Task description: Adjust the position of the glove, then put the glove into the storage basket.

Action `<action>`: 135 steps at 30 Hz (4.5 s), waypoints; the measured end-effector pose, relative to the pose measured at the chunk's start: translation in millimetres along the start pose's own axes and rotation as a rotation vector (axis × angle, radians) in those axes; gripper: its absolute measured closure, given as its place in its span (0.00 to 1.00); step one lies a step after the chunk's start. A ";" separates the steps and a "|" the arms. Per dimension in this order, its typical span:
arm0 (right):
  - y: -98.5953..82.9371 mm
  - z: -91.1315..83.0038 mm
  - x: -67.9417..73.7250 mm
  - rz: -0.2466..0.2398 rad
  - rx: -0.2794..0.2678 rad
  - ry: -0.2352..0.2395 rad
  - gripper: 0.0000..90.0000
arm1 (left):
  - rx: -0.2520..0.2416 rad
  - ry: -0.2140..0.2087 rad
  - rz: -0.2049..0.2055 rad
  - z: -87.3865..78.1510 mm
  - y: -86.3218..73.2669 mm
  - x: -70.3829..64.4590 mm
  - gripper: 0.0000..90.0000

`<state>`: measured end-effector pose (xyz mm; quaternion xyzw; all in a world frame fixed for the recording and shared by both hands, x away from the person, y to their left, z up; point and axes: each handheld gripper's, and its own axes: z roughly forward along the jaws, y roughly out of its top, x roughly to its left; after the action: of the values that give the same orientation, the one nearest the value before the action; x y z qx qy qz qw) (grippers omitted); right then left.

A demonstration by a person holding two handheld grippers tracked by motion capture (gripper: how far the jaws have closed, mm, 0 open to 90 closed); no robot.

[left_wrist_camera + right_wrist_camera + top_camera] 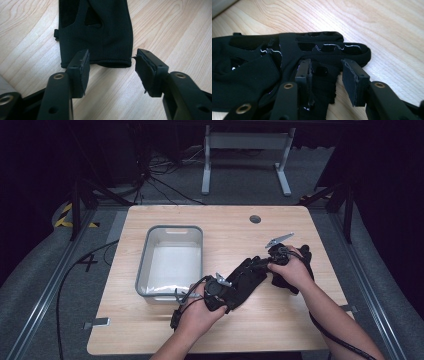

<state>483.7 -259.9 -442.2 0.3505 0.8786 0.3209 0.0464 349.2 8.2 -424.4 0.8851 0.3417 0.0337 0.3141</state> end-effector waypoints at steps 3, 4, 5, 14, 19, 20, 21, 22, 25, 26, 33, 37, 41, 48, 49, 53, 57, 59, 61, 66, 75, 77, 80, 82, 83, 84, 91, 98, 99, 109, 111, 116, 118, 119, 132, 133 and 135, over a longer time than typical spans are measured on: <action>-0.4 3.4 1.2 -0.008 0.011 -0.004 0.71 | -0.009 0.008 -0.009 -2.1 -0.1 0.6 0.46; -0.1 3.5 1.8 -0.012 0.014 -0.004 0.72 | -0.012 0.002 -0.013 -2.7 0.1 0.9 0.46; 0.1 3.5 2.3 -0.017 0.018 -0.006 0.73 | -0.010 0.000 -0.014 -3.0 0.4 1.0 0.46; 1.1 1.1 3.4 -0.025 0.042 -0.008 0.92 | -0.027 -0.002 0.010 5.7 3.2 -4.9 0.44; 2.0 1.1 4.6 -0.020 0.047 -0.018 0.94 | 0.005 -0.002 0.032 19.6 5.2 -8.9 0.41; 1.7 1.1 4.0 -0.019 0.045 -0.015 0.94 | 0.005 0.004 0.033 23.1 5.1 -9.8 0.41; 1.7 1.1 4.0 -0.019 0.045 -0.015 0.94 | 0.010 0.002 0.037 25.9 5.2 -10.0 0.41; 1.6 1.1 3.8 -0.018 0.044 -0.015 0.94 | 0.018 0.000 0.037 28.4 5.3 -10.3 0.41; 1.1 1.1 3.5 -0.015 0.041 -0.013 0.94 | 0.037 0.008 0.050 35.0 4.7 -10.2 0.40; 1.1 1.1 3.5 -0.015 0.041 -0.013 0.94 | 0.038 0.016 0.058 35.5 4.9 -10.6 0.41; 0.9 0.9 3.9 -0.020 0.037 -0.017 0.95 | 0.021 0.021 0.088 35.5 2.7 -7.1 0.76; 1.1 0.8 4.7 -0.022 0.038 -0.020 0.95 | -0.003 -0.006 0.067 35.1 1.0 -0.6 0.85; 0.6 -0.5 7.0 -0.042 0.016 -0.039 0.96 | -0.005 0.008 0.080 34.1 0.9 -2.8 0.87; 1.3 -17.8 18.0 -0.062 -0.043 -0.031 0.96 | -0.001 0.006 0.080 15.9 1.5 0.8 0.87; 1.2 -22.4 20.1 -0.071 -0.056 -0.028 0.96 | -0.002 0.004 0.084 12.9 0.9 1.7 0.87; -3.2 -41.6 31.2 -0.083 -0.117 -0.023 0.96 | -0.013 0.005 0.103 1.0 -1.2 4.2 0.87; -13.7 -62.1 43.9 -0.086 -0.166 -0.021 0.96 | -0.018 0.005 0.154 -9.3 -3.0 -0.9 0.85; -21.6 -72.0 51.5 -0.079 -0.182 -0.020 0.96 | -0.012 0.010 0.183 -14.2 -3.8 -3.6 0.84; -31.0 -80.7 59.2 -0.079 -0.198 -0.019 0.96 | -0.001 0.001 0.209 -17.0 -4.7 -6.3 0.84; -54.1 -96.2 75.8 -0.043 -0.226 0.005 0.96 | 0.053 -0.023 0.259 -19.1 -8.1 -11.8 0.84; -79.5 -102.4 102.0 0.012 -0.189 0.021 0.95 | 0.135 -0.039 0.276 -19.1 -9.1 -11.4 0.83; -86.6 -99.3 105.0 0.043 -0.169 0.028 0.95 | 0.156 -0.041 0.264 -18.6 -8.1 -9.8 0.83; -96.0 -92.6 106.0 0.054 -0.124 0.018 0.95 | 0.161 -0.055 0.261 -17.6 -7.0 -8.8 0.83; -99.2 -90.3 106.2 0.066 -0.108 0.019 0.95 | 0.171 -0.067 0.263 -17.2 -6.7 -10.1 0.83; -99.9 -89.2 106.6 0.075 -0.095 0.017 0.95 | 0.175 -0.071 0.264 -17.0 -6.4 -10.6 0.83; -100.5 -88.1 106.8 0.082 -0.084 0.017 0.95 | 0.175 -0.075 0.263 -17.1 -5.9 -10.9 0.82; -102.2 -89.2 107.6 0.144 -0.088 0.047 0.77 | 0.161 -0.111 0.200 -26.5 -3.3 -4.9 0.56; -102.4 -106.1 96.2 0.092 -0.158 -0.039 0.74 | -0.004 -0.069 0.099 -39.0 2.0 -1.2 0.54; -103.3 -108.4 94.5 0.088 -0.166 -0.041 0.74 | -0.026 -0.067 0.089 -41.6 2.5 0.1 0.54; -109.4 -121.2 75.2 0.121 -0.188 -0.057 0.72 | -0.080 -0.064 0.070 -48.3 3.0 3.6 0.52; -110.3 -121.6 73.2 0.130 -0.190 -0.057 0.72 | -0.081 -0.064 0.072 -48.0 3.0 3.4 0.52; -111.3 -124.5 69.6 0.136 -0.192 -0.058 0.71 | -0.077 -0.065 0.073 -48.4 2.3 3.2 0.52; -111.4 -125.2 67.9 0.135 -0.195 -0.053 0.71 | -0.072 -0.068 0.071 -48.6 1.5 2.8 0.52; -111.2 -125.6 67.4 0.134 -0.194 -0.052 0.70 | -0.072 -0.069 0.072 -48.7 1.2 2.8 0.52; -108.3 -127.8 58.1 0.099 -0.220 -0.080 0.66 | -0.080 -0.064 0.061 -53.9 -1.3 5.3 0.50; -108.1 -127.2 56.4 0.090 -0.224 -0.074 0.65 | -0.084 -0.064 0.059 -54.5 -1.4 5.2 0.50; -107.0 -126.5 53.5 0.087 -0.226 -0.068 0.64 | -0.090 -0.066 0.060 -56.0 -1.4 5.0 0.50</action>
<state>342.0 -351.2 -398.5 0.3914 0.8187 0.4077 0.1014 336.8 42.0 -381.1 0.8805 0.3027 0.0294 0.3635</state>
